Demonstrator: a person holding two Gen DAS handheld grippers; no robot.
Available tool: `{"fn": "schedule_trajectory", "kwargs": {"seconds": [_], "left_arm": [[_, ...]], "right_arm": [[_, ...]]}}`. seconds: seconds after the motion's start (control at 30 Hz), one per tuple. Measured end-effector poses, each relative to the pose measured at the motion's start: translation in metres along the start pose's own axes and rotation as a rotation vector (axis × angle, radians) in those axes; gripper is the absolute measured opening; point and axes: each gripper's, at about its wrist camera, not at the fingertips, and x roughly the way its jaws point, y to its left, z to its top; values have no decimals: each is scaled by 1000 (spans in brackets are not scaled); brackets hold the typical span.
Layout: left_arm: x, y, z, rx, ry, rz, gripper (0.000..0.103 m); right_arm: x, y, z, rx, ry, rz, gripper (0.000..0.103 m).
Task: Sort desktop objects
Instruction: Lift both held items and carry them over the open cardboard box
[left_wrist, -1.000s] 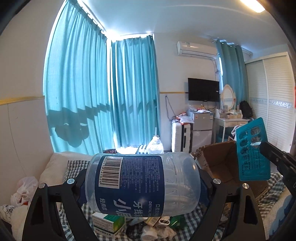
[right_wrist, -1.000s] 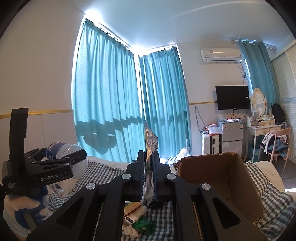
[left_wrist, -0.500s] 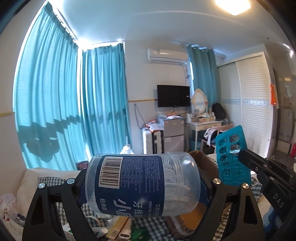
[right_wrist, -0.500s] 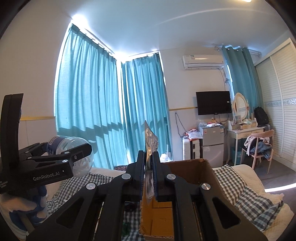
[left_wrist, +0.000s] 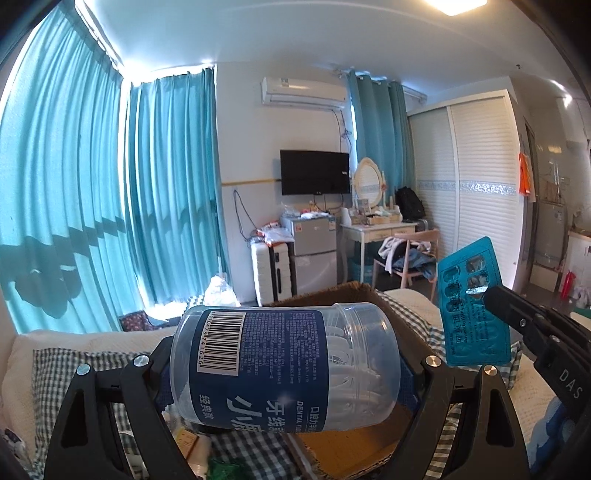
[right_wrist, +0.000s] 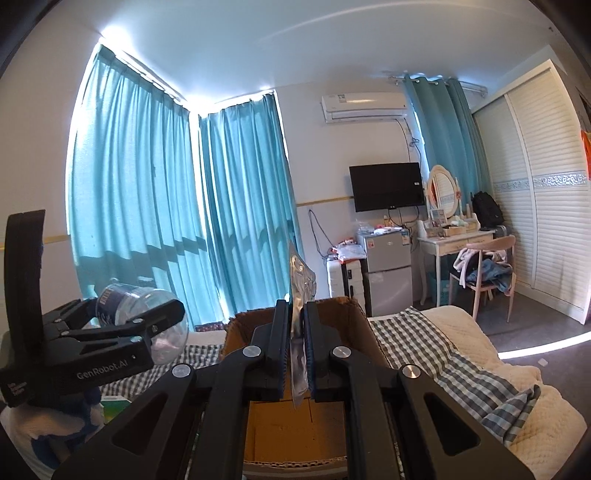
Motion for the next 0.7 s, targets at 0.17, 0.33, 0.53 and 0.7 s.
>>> {"fn": "schedule_trajectory", "kwargs": {"seconds": [0.17,0.33,0.53,0.7], "left_arm": [[34,-3,-14,-15,64,-33,90],[62,-13,-27,3,106,-52,90],[96,-22,-41,5,156,-74,90],[124,-31,-53,22,217,-76,90]], "right_arm": [[29,-8,-17,10,66,-15,8],[56,-20,-33,22,129,-39,8],[81,-35,-51,41,190,-64,8],[101,-44,-66,55,245,-74,8]]}}
